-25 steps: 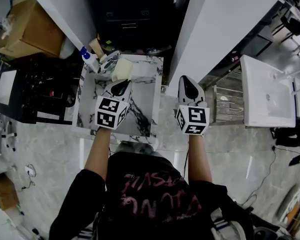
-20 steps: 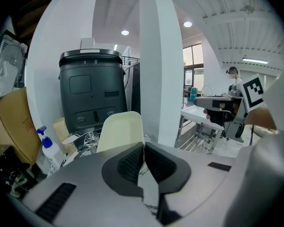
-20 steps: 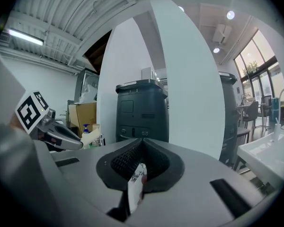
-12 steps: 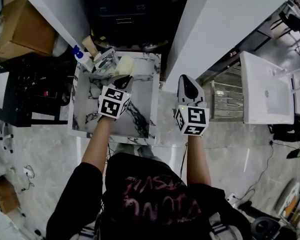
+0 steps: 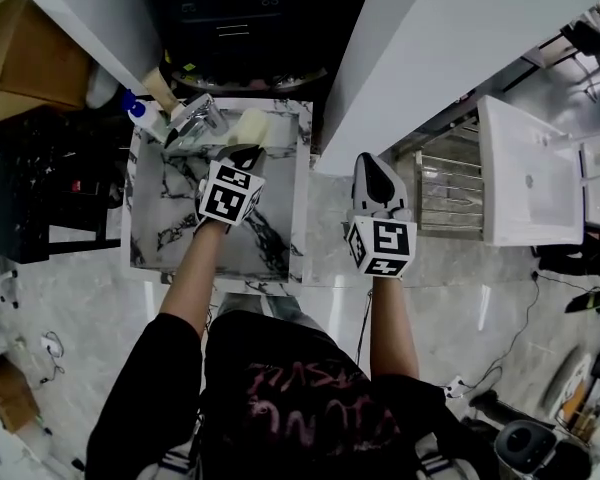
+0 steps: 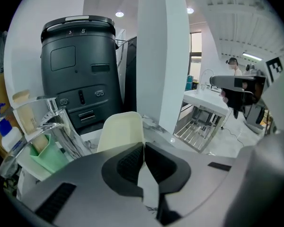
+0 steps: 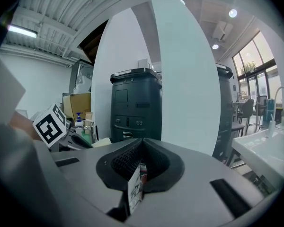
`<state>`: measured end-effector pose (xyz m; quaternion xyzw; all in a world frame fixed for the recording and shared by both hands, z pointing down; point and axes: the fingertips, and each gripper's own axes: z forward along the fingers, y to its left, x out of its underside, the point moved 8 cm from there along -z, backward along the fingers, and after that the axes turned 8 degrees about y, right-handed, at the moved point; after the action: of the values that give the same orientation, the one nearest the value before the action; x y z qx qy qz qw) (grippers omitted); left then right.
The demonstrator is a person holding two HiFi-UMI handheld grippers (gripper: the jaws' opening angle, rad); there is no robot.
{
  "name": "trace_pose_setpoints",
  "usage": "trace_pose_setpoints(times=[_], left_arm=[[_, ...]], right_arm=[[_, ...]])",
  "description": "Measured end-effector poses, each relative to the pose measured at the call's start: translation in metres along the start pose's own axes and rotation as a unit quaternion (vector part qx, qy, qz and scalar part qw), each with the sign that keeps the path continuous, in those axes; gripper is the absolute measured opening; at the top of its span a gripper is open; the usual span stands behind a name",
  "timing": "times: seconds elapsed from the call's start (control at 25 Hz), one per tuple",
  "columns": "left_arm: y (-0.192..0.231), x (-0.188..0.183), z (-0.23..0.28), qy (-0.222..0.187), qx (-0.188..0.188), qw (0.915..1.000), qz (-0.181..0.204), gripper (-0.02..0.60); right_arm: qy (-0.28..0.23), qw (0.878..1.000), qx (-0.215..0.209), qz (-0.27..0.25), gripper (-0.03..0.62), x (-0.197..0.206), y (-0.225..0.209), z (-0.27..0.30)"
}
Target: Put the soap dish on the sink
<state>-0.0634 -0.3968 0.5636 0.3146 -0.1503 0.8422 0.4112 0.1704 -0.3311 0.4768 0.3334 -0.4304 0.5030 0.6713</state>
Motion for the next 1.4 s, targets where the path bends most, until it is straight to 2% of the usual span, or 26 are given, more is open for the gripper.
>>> trace_pose_setpoints(times=[0.4,0.76,1.04,1.4], left_arm=[[0.004,0.011,0.047,0.054,0.012,0.9982,0.022,0.026],[0.004,0.013,0.068,0.076,0.015,0.9965,0.031,0.028],[0.008,0.015,0.068,0.071,0.012,0.9970,0.029,0.029],[0.005,0.007,0.049,0.049,0.015,0.9983,0.029,0.074]], right_arm=[[0.025,1.000,0.013,0.001,0.014,0.019,-0.011,0.006],[0.045,0.999,0.023,0.002,0.014,0.033,-0.019,0.005],[0.051,0.998,0.025,0.001,0.014,0.034,-0.018,0.004],[0.045,0.999,0.024,0.001,0.014,0.032,-0.014,-0.002]])
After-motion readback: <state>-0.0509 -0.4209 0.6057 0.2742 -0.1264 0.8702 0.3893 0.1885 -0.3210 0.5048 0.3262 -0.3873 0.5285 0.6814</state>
